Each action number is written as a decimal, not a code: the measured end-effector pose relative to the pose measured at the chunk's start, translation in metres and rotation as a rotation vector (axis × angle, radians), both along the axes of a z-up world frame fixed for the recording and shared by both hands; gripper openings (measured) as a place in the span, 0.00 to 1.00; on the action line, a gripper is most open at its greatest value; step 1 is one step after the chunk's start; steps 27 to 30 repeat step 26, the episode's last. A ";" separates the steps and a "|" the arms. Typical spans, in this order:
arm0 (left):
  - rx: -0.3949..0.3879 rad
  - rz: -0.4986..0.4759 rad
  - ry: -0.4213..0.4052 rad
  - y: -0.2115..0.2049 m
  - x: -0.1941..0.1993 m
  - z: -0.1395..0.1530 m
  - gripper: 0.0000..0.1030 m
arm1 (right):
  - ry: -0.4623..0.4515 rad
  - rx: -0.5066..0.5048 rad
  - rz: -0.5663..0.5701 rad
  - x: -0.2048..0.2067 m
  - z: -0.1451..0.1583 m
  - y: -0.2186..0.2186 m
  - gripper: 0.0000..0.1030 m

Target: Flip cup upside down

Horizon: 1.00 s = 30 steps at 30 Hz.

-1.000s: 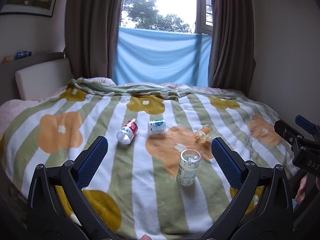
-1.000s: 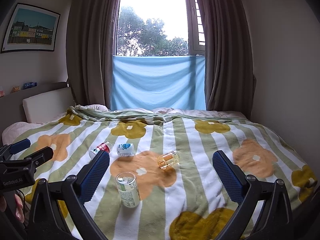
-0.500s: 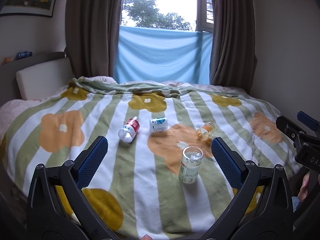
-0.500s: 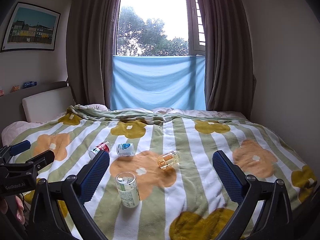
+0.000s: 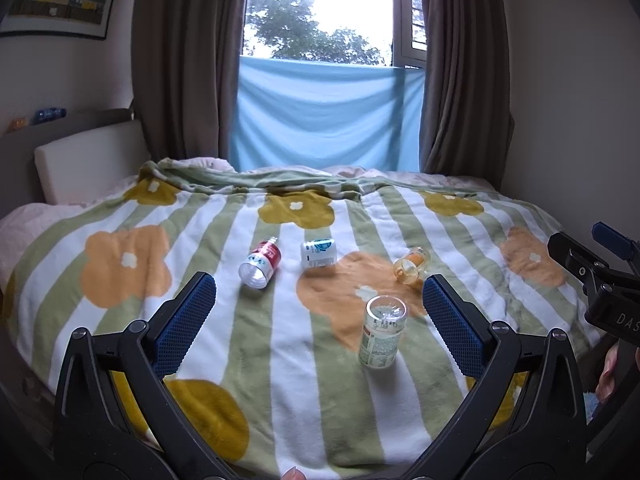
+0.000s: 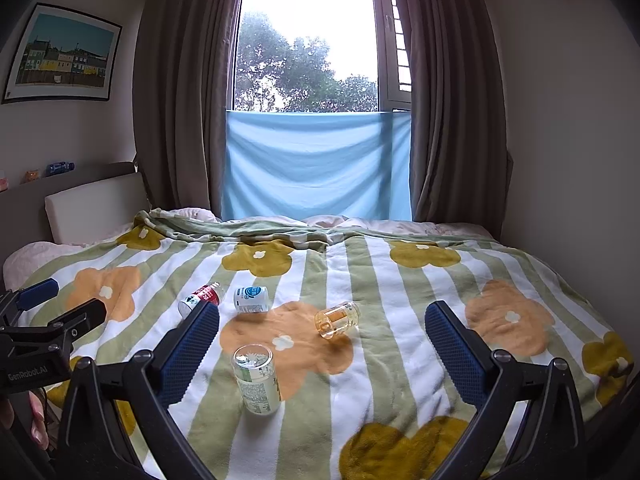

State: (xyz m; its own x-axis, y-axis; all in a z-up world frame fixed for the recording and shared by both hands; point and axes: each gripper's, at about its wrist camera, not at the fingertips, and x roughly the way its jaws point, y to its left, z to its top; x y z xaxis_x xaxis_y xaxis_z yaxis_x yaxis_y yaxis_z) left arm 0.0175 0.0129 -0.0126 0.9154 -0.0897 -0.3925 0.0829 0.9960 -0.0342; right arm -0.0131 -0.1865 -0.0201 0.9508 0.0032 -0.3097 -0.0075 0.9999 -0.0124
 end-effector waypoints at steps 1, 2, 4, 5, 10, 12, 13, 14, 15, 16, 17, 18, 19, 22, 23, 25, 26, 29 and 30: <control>0.000 0.001 -0.001 0.000 0.000 0.000 1.00 | 0.000 -0.001 0.000 0.000 0.000 0.000 1.00; 0.002 0.001 -0.002 -0.001 0.000 0.001 1.00 | -0.002 0.000 0.000 0.000 0.000 0.000 1.00; 0.004 0.001 -0.003 -0.001 -0.001 0.001 1.00 | -0.002 0.000 0.000 0.000 0.000 0.000 1.00; 0.004 0.001 -0.003 -0.001 -0.001 0.001 1.00 | -0.002 0.000 0.000 0.000 0.000 0.000 1.00; 0.004 -0.001 -0.004 -0.002 -0.001 0.001 1.00 | -0.001 0.001 0.002 0.000 0.000 0.000 1.00; 0.005 -0.002 -0.003 -0.002 -0.001 0.002 1.00 | -0.001 0.001 0.001 0.000 0.000 0.000 1.00; 0.007 -0.005 -0.004 -0.002 -0.001 0.002 1.00 | -0.001 0.001 0.002 0.000 0.000 -0.001 1.00; 0.010 -0.006 -0.006 -0.002 -0.001 0.003 1.00 | -0.001 0.001 0.002 0.000 0.000 -0.001 1.00; 0.017 -0.007 -0.009 -0.003 -0.001 0.004 1.00 | -0.001 0.000 0.002 0.000 0.000 -0.001 1.00; 0.023 -0.009 -0.011 -0.005 -0.002 0.004 1.00 | -0.002 0.001 0.001 0.000 0.000 -0.001 1.00; 0.030 -0.012 -0.014 -0.006 -0.002 0.005 1.00 | -0.002 0.002 0.002 0.000 0.000 -0.001 1.00; 0.038 -0.009 -0.019 -0.007 -0.002 0.006 1.00 | -0.002 0.004 0.003 0.000 0.000 -0.001 1.00; 0.050 0.000 -0.027 -0.009 -0.002 0.007 1.00 | -0.001 0.002 0.002 0.000 -0.001 -0.001 1.00; 0.069 0.026 -0.062 -0.011 -0.006 0.008 1.00 | -0.001 0.002 0.002 0.000 0.000 0.000 1.00; 0.068 0.030 -0.072 -0.010 -0.007 0.009 1.00 | -0.001 0.002 0.001 0.000 0.000 0.000 1.00; 0.054 0.028 -0.085 -0.008 -0.009 0.010 1.00 | 0.000 0.003 0.001 0.000 0.000 0.000 1.00; 0.043 0.025 -0.084 -0.007 -0.008 0.010 1.00 | -0.001 0.003 0.001 0.000 0.000 0.000 1.00; 0.043 0.025 -0.084 -0.007 -0.008 0.010 1.00 | -0.001 0.003 0.001 0.000 0.000 0.000 1.00; 0.043 0.025 -0.084 -0.007 -0.008 0.010 1.00 | -0.001 0.003 0.001 0.000 0.000 0.000 1.00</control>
